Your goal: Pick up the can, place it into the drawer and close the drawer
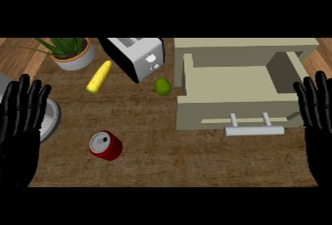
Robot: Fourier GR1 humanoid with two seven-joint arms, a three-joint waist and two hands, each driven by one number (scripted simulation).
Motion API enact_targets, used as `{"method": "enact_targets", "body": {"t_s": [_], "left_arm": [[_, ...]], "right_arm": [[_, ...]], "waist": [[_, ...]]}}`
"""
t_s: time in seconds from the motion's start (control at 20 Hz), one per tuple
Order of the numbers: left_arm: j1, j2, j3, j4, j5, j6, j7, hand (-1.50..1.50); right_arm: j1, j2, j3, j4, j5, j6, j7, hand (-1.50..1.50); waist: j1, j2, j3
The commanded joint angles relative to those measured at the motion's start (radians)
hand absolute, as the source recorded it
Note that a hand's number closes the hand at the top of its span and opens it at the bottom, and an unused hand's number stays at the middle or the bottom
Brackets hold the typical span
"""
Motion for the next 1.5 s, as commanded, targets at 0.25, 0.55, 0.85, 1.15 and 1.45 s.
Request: {"method": "enact_targets", "body": {"t_s": [0.25,0.55,0.85,1.15,1.45], "left_arm": [[0.053,0.002,-0.230,-0.141,0.115,-0.207,-0.038,-1.50],[0.142,0.052,-0.218,-0.146,0.060,-0.134,0.313,-1.50],[0.245,0.059,-0.208,-0.237,0.070,-0.165,0.315,-1.50],[0.165,0.037,-0.100,-0.134,0.156,-0.186,0.337,-1.50],[0.170,0.041,-0.057,-0.158,0.140,-0.181,0.378,-1.50]], "right_arm": [[-0.021,0.004,-0.013,-0.036,0.023,-0.022,0.019,-1.50],[0.036,0.011,-0.032,0.059,0.029,-0.058,0.225,-1.50],[0.094,0.005,-0.082,0.056,-0.031,-0.004,0.191,-1.50],[0.174,0.037,-0.056,0.021,-0.002,0.019,0.140,-1.50],[0.180,0.031,-0.105,0.100,-0.009,0.061,0.039,-1.50]], "waist": [[0.023,0.025,-0.003],[0.028,0.029,-0.002],[0.026,0.029,-0.003],[0.022,0.029,-0.003],[0.024,0.030,-0.003]]}}
